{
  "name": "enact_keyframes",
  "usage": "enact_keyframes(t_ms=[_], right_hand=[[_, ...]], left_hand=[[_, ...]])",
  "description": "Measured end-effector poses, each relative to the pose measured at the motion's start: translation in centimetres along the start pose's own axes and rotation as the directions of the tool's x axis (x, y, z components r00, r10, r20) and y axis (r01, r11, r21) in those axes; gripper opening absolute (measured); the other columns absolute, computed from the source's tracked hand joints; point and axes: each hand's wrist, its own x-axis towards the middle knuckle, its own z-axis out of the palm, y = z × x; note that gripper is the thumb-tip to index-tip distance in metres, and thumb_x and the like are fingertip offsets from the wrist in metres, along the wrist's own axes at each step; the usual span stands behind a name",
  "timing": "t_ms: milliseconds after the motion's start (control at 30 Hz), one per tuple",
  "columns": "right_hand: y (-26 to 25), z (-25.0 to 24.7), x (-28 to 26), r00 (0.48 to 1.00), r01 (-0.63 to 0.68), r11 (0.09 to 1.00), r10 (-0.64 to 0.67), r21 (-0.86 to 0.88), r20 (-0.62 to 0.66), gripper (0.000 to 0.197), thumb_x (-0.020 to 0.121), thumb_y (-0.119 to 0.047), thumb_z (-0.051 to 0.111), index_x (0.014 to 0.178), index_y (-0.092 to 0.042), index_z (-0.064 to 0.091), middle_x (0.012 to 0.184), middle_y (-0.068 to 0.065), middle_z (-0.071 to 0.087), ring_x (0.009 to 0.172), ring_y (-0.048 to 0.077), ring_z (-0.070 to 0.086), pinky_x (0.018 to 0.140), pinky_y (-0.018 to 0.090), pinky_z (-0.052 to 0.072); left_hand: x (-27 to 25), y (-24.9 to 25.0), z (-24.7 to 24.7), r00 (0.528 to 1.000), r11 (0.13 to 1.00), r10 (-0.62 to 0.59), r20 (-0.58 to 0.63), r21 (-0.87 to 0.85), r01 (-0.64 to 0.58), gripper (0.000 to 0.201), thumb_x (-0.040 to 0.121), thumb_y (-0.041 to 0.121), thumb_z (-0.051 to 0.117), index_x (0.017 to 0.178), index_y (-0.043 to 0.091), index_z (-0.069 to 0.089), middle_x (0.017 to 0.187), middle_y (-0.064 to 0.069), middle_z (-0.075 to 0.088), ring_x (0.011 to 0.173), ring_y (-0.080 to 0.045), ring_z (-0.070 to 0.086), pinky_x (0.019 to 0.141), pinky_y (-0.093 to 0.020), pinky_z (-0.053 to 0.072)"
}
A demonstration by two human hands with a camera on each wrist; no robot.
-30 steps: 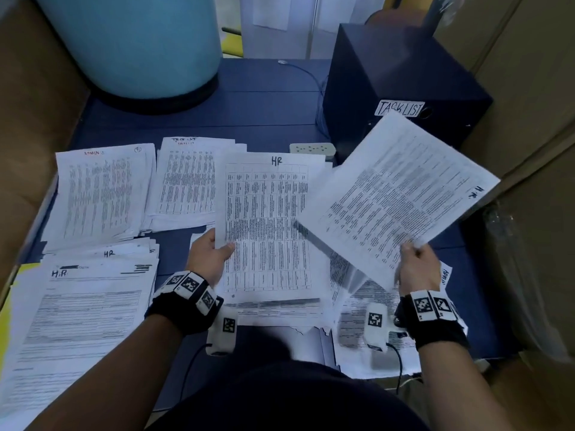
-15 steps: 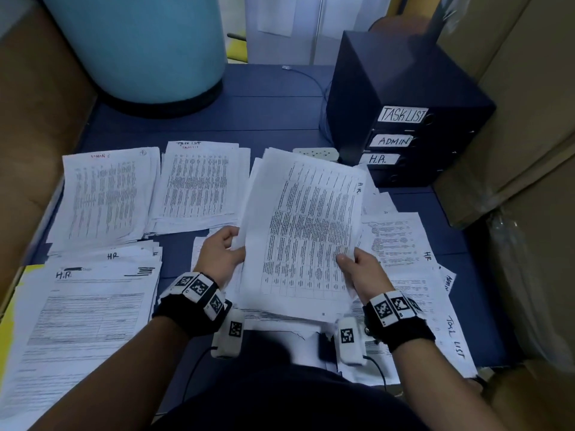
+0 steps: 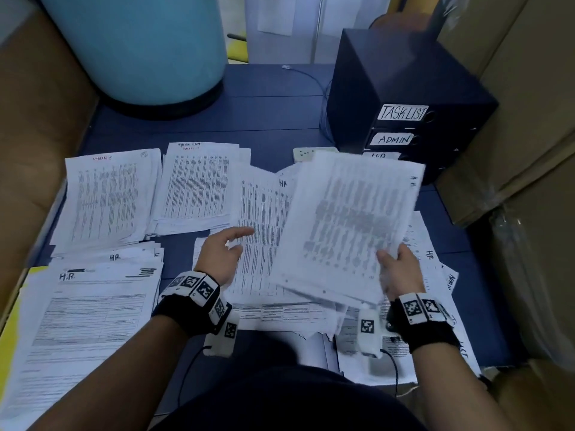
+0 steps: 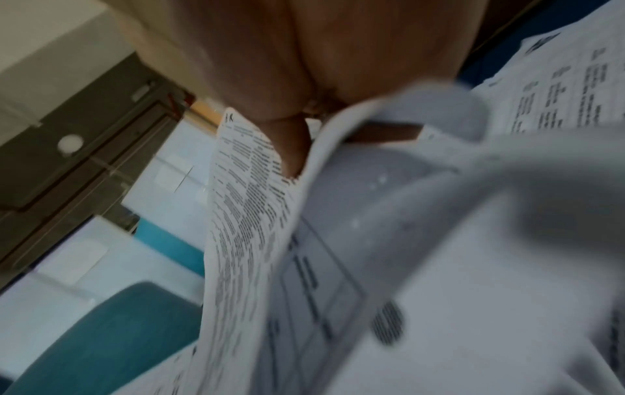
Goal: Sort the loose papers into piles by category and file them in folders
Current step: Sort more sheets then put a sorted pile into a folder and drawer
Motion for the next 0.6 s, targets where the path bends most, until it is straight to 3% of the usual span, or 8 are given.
enact_keyframes(t_ms=[67, 167, 267, 333, 400, 467, 533, 600], right_hand=[[0.0, -1.8, 0.6, 0.994, 0.024, 1.000, -0.022, 0.013, -0.110, 0.011, 0.096, -0.019, 0.056, 0.093, -0.028, 0.061, 0.083, 0.005, 0.065, 0.068, 0.027, 0.061, 0.068, 0.039, 0.053], [0.3, -3.5, 0.7, 0.986, 0.047, 0.991, -0.025, 0.125, -0.167, 0.014, 0.098, -0.018, 0.054, 0.110, -0.020, 0.062, 0.079, 0.002, 0.063, 0.065, 0.025, 0.058, 0.062, 0.036, 0.049], [0.4, -3.7, 0.5, 0.994, 0.040, 0.986, -0.022, 0.162, -0.110, 0.013, 0.099, -0.015, 0.054, 0.097, -0.024, 0.063, 0.071, -0.001, 0.065, 0.058, 0.016, 0.060, 0.055, 0.031, 0.050], [0.0, -2.6, -0.2, 0.999, 0.037, 0.986, -0.033, 0.165, -0.028, 0.020, 0.099, -0.010, 0.052, 0.089, -0.025, 0.059, 0.066, 0.000, 0.061, 0.050, 0.009, 0.057, 0.050, 0.026, 0.045], [-0.1, -0.7, -0.7, 0.997, -0.005, 0.982, -0.009, 0.190, 0.074, 0.020, 0.098, -0.004, 0.052, 0.098, -0.021, 0.062, 0.087, 0.004, 0.071, 0.073, 0.018, 0.069, 0.067, 0.035, 0.054], [-0.5, 1.6, -1.7, 0.987, -0.037, 0.976, 0.002, 0.216, 0.160, 0.022, 0.097, -0.001, 0.051, 0.104, -0.017, 0.064, 0.101, 0.009, 0.073, 0.091, 0.027, 0.070, 0.082, 0.045, 0.056], [-0.5, 3.5, -2.4, 0.978, -0.059, 0.971, 0.009, 0.233, 0.208, 0.022, 0.097, 0.000, 0.051, 0.105, -0.015, 0.064, 0.106, 0.011, 0.072, 0.101, 0.031, 0.068, 0.090, 0.051, 0.053], [-0.3, 4.8, -2.8, 0.974, -0.060, 0.965, 0.000, 0.257, 0.225, 0.023, 0.096, 0.000, 0.052, 0.110, -0.015, 0.064, 0.113, 0.010, 0.070, 0.109, 0.030, 0.065, 0.098, 0.053, 0.049]], left_hand=[[0.1, 0.2, -0.4, 1.000, 1.000, 0.009, -0.006, 0.006, -0.009, 0.046, 0.092, -0.008, 0.047, 0.103, 0.032, 0.067, 0.123, 0.007, 0.058, 0.121, -0.005, 0.046, 0.105, -0.025, 0.033], [0.2, -0.2, -1.0, 1.000, 0.999, -0.010, -0.019, 0.036, 0.011, 0.051, 0.092, -0.007, 0.047, 0.099, 0.039, 0.067, 0.136, 0.000, 0.054, 0.133, -0.011, 0.042, 0.113, -0.034, 0.031], [0.2, -0.5, -1.1, 0.998, 0.999, -0.047, -0.031, 0.024, 0.048, 0.053, 0.091, -0.006, 0.047, 0.094, 0.042, 0.069, 0.141, -0.002, 0.051, 0.137, -0.013, 0.038, 0.115, -0.037, 0.029], [0.0, -0.4, -0.7, 0.998, 0.998, -0.057, -0.026, -0.026, 0.056, 0.047, 0.091, -0.006, 0.047, 0.096, 0.034, 0.072, 0.135, -0.001, 0.055, 0.128, -0.011, 0.046, 0.107, -0.028, 0.035], [-0.3, 0.4, -0.2, 0.998, 0.993, -0.053, -0.015, -0.104, 0.051, 0.038, 0.092, -0.003, 0.048, 0.094, 0.025, 0.073, 0.110, -0.004, 0.063, 0.094, -0.012, 0.056, 0.084, -0.017, 0.042], [-0.6, 1.2, 0.5, 0.999, 0.983, -0.034, -0.015, -0.178, 0.030, 0.022, 0.094, 0.009, 0.054, 0.089, 0.021, 0.072, 0.092, -0.001, 0.063, 0.077, -0.007, 0.054, 0.077, -0.018, 0.041], [-0.6, 1.7, 0.7, 0.998, 0.978, -0.058, -0.001, -0.201, 0.056, 0.013, 0.086, 0.037, 0.068, 0.087, 0.024, 0.072, 0.103, 0.001, 0.066, 0.095, -0.003, 0.061, 0.092, -0.017, 0.043], [-0.7, 1.8, 0.7, 0.994, 0.976, -0.106, 0.010, -0.191, 0.106, 0.030, 0.067, 0.055, 0.077, 0.086, 0.033, 0.069, 0.112, 0.002, 0.066, 0.106, -0.015, 0.063, 0.100, -0.035, 0.047]])
